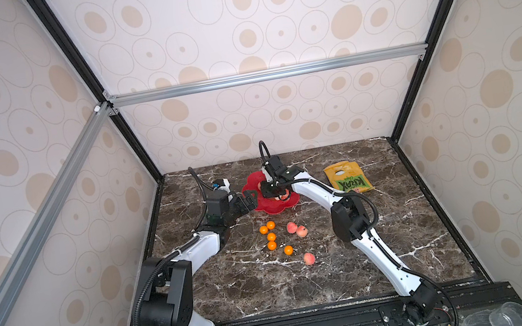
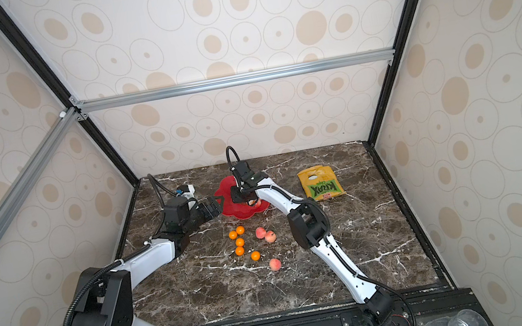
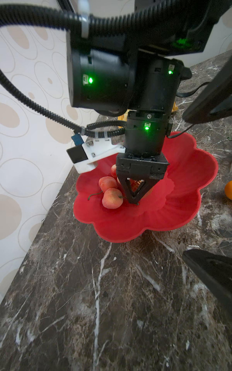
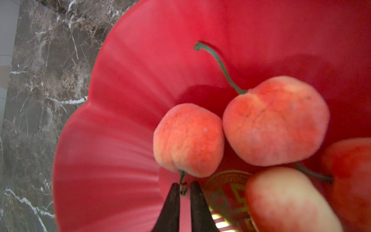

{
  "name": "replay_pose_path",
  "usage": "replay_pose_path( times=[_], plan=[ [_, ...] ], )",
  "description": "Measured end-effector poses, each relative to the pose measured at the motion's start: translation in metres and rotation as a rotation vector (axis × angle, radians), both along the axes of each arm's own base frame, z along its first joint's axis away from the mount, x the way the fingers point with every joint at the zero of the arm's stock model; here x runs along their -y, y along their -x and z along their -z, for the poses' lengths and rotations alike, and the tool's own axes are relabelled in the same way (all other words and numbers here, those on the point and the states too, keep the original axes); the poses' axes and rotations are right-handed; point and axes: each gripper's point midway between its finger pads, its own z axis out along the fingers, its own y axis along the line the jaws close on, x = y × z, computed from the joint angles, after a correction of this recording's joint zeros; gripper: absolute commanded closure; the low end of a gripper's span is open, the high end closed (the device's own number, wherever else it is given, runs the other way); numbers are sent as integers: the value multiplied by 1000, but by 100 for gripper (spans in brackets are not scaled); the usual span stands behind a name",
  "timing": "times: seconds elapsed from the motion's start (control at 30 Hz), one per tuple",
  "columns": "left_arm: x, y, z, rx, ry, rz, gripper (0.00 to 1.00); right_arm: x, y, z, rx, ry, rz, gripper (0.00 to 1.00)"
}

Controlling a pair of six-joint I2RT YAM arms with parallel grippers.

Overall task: Arrange fruit in a fruit bowl
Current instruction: Place the fruit in the fruit bowl.

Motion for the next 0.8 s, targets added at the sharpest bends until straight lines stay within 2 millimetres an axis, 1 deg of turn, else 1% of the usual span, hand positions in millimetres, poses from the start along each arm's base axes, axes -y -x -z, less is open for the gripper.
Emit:
replay_pose_path(
  times=[0.27, 0.37, 0.5, 0.63, 0.8],
  plan=[
    [-1, 3, -15, 31, 8, 0, 2, 0, 0, 0, -1, -3, -3, 77],
    [-1, 4, -16, 33, 9, 0, 2, -1, 1, -1, -2, -3, -8, 75],
    [-2, 6, -11, 21, 6, 0, 2, 1, 4, -5, -7, -2, -13, 75],
    [-3, 8, -9, 14, 4, -1, 2, 3, 8, -13, -7, -2, -14, 73],
    [-3, 9, -15, 26, 7, -1, 2, 5, 11, -33, 8, -11, -14, 71]
  ],
)
